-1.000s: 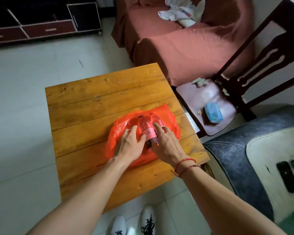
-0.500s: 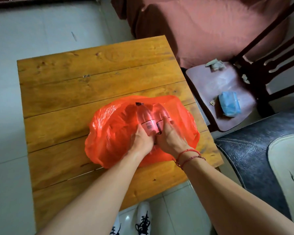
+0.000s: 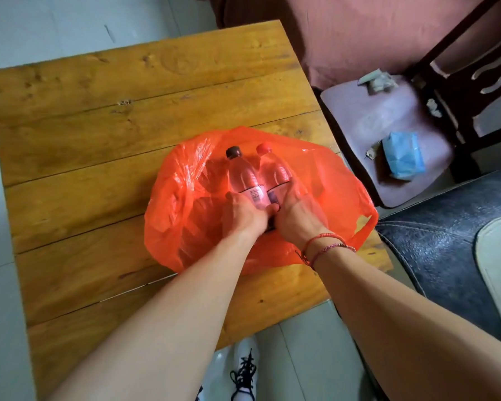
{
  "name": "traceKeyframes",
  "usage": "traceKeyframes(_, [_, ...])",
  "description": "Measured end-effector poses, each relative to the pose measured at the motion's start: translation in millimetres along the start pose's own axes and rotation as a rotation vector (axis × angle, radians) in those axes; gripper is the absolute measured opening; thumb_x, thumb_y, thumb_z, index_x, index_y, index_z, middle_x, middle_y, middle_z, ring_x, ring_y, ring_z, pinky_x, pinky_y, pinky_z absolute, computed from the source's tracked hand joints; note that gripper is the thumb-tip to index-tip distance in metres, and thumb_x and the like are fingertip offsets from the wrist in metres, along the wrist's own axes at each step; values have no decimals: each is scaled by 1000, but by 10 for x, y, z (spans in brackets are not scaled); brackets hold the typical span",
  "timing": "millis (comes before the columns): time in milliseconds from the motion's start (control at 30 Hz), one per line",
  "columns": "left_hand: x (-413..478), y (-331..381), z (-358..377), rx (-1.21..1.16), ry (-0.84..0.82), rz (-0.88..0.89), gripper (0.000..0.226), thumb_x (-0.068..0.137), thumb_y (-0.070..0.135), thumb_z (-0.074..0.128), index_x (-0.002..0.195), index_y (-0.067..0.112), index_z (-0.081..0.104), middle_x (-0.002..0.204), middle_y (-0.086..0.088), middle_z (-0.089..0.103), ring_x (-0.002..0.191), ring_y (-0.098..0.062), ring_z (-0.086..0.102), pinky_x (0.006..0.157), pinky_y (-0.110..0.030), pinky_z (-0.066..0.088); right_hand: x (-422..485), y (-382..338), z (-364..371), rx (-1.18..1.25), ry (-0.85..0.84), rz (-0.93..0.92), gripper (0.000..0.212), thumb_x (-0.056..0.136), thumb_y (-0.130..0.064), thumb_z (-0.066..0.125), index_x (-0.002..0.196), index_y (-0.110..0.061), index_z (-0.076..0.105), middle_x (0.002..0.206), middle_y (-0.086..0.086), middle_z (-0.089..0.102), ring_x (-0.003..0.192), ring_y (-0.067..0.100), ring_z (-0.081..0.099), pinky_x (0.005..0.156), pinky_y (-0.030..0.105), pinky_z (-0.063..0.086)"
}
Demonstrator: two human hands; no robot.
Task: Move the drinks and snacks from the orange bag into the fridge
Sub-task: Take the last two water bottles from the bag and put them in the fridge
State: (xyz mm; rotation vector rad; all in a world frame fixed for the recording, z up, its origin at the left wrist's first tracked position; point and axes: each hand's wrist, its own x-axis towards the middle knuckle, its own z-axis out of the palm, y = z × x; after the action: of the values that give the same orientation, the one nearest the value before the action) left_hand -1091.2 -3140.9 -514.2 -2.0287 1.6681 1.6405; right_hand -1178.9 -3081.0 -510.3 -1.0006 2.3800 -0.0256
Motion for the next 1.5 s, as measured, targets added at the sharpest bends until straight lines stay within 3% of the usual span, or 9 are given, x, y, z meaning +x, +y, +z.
traceKeyframes(233, [183,-214,73,80,22,53,77,40,54,74,107,20,54,94,-7,67,82,-33,69,68,-50,60,70,23,-4,51,-12,58,75,87,-35,67,144,-8,26,124,20,62,116,43,60,86,44,48])
traceKeyframes(400, [-55,-166,-156,251,34,151,84,70,29,79,136,6,31,121,-16,59,111,-38,59,90,-46,52,146,-115,-20,40,98,74,53,88,-40,64,126,-11,41,115,17,63,108,39,63,73,38,43])
traceKeyframes(567, [-132,-187,-210,296,-25,184,99,70,18,82,145,8,18,127,-20,53,117,-40,55,94,-49,50,165,-140,-78,24,94,67,40,91,-35,60,117,-11,42,95,12,60,97,39,65,66,36,40])
traceKeyframes(800, [-171,-220,-316,213,-57,207,83,62,9,82,131,25,41,122,-6,59,113,-32,57,84,-33,48,-8,-133,-200,151,-16,82,59,86,-31,67,130,-5,38,84,7,51,75,30,58,60,33,41])
traceKeyframes(933, [-268,-200,-337,168,-83,239,81,62,5,77,131,25,38,113,-6,62,104,-34,60,76,-36,50,-158,-140,-413,346,-68,21,65,88,-21,71,140,-7,36,86,-1,46,59,8,39,42,14,33])
traceKeyframes(1100, [-392,-241,-394,120,-44,301,58,68,14,73,107,34,37,89,1,61,85,-30,64,65,-37,54,-232,-155,-468,424,-41,88,47,82,-15,72,114,-21,37,79,-4,47,67,17,52,56,28,43])
traceKeyframes(1200, [-471,-278,-421,38,-41,299,64,64,14,79,111,35,41,89,1,66,77,-26,66,56,-33,54,-304,-187,-446,591,-45,32,63,80,1,73,129,-12,35,94,3,54,66,9,51,45,9,40])
traceKeyframes(1367, [-665,-396,-540,-50,-19,363,68,62,-2,78,117,27,53,95,5,68,81,-16,64,56,-12,47,-499,-5,-71,725,-109,186,30,84,5,70,100,-8,48,88,-2,52,93,16,64,81,27,56])
traceKeyframes(1500, [-863,-422,-729,-58,69,417,53,66,7,77,103,34,50,89,10,67,80,-16,63,61,-20,45,-802,-149,-152,742,104,83,41,78,-5,77,108,-13,51,93,-5,59,93,12,64,54,6,43])
